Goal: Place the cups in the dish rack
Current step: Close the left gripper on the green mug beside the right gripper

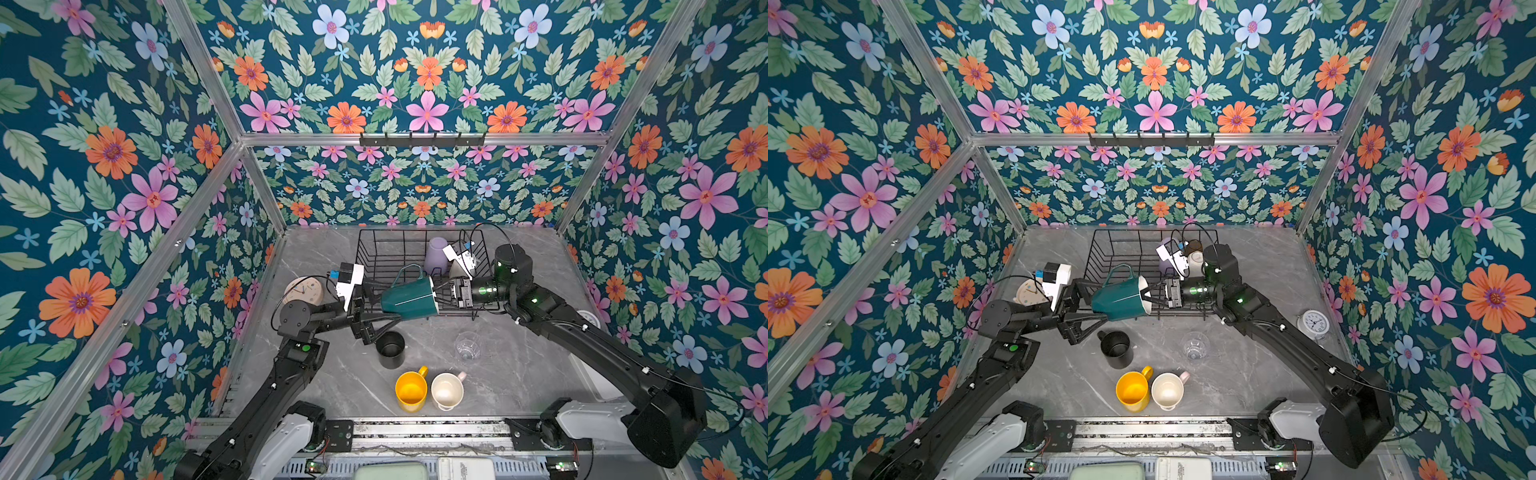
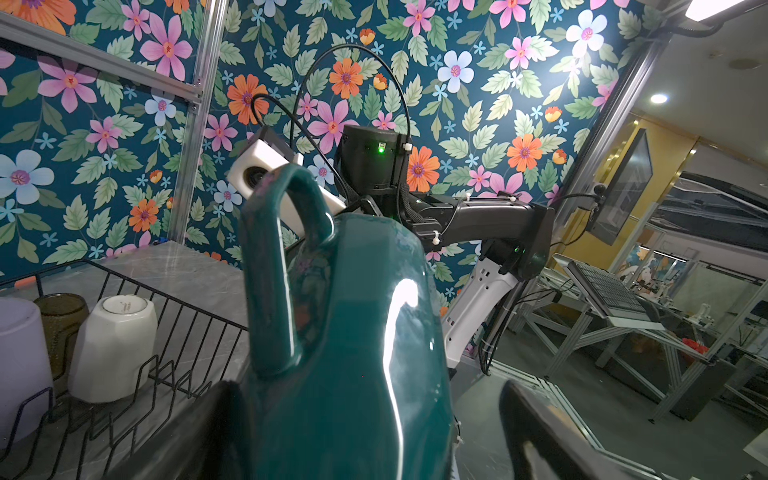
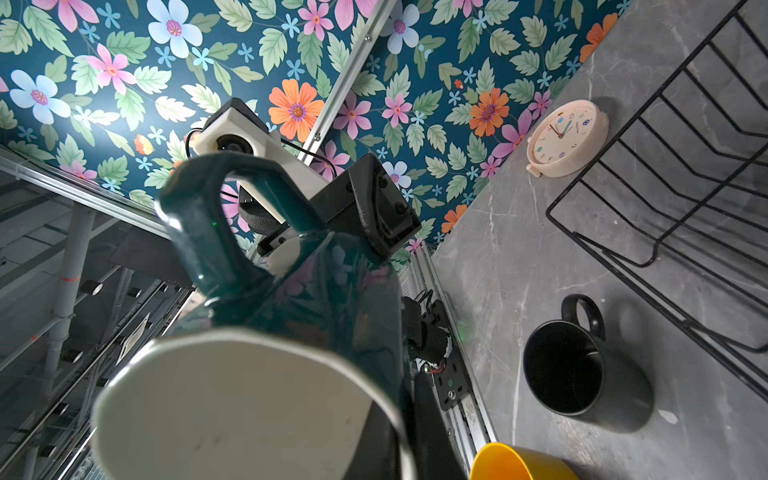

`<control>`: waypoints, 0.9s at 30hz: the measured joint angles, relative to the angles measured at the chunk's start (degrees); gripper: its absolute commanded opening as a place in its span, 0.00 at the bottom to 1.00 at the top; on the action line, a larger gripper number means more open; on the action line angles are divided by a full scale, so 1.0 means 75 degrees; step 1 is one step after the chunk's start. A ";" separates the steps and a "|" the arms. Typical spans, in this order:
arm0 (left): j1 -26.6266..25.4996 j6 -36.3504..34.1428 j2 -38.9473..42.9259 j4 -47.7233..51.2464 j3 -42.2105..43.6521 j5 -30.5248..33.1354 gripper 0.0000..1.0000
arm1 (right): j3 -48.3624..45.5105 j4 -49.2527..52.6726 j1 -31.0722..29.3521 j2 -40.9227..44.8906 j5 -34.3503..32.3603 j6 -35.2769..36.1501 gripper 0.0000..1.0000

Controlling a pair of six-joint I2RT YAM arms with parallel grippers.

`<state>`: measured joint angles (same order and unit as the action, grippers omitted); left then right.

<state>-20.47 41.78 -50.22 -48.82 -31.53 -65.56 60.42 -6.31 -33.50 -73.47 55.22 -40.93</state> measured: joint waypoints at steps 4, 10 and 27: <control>0.0000 0.0003 0.0029 -0.0006 0.0015 -0.0003 1.00 | 0.0020 -0.0143 -0.0143 -0.0108 -0.0064 -0.0157 0.00; 0.0012 0.0003 0.0050 -0.0012 0.0035 0.0061 0.99 | -0.0006 -0.0393 -0.0373 -0.0210 -0.0379 -0.0472 0.00; 0.0015 -0.0003 0.0087 -0.0003 0.0073 0.0169 0.98 | -0.0268 -0.1093 -0.0530 -0.0350 -0.0592 -0.1116 0.00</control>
<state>-20.36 41.76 -49.56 -48.84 -30.98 -64.29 58.41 -14.50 -37.47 -76.09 50.78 -49.30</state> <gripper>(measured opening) 0.981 0.080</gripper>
